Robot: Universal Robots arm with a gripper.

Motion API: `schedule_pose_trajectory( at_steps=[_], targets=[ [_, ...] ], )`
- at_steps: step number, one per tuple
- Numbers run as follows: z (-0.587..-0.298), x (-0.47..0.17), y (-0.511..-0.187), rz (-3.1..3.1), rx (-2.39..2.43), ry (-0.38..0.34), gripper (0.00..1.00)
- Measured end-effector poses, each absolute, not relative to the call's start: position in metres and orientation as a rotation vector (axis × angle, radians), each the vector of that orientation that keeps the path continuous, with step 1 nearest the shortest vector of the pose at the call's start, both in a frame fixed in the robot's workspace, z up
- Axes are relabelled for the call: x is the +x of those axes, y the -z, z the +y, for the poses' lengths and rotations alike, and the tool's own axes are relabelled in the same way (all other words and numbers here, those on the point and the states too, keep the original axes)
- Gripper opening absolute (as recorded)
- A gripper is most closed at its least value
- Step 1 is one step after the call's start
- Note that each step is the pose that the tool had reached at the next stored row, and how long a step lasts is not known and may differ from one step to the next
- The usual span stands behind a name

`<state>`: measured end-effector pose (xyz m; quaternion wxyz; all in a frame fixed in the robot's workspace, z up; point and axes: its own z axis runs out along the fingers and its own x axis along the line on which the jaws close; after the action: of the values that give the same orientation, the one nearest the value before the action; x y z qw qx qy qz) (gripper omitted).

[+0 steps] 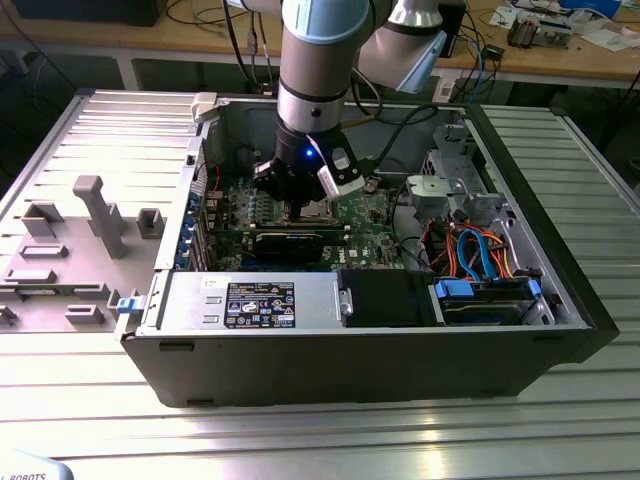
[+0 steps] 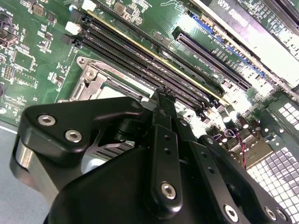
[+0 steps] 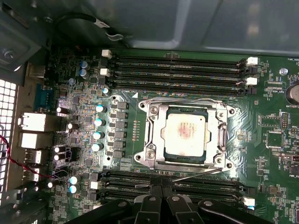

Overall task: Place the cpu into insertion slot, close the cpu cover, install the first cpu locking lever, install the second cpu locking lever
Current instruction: 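Install the second cpu locking lever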

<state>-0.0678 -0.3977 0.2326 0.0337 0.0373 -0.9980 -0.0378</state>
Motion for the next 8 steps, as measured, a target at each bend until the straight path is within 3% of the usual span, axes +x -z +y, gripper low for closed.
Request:
schedule_pose_trajectory(
  at_steps=[8],
  targets=[
    [-0.3996, -0.0754, -0.2322, -3.070, 0.115, 0.130, 0.12]
  ],
)
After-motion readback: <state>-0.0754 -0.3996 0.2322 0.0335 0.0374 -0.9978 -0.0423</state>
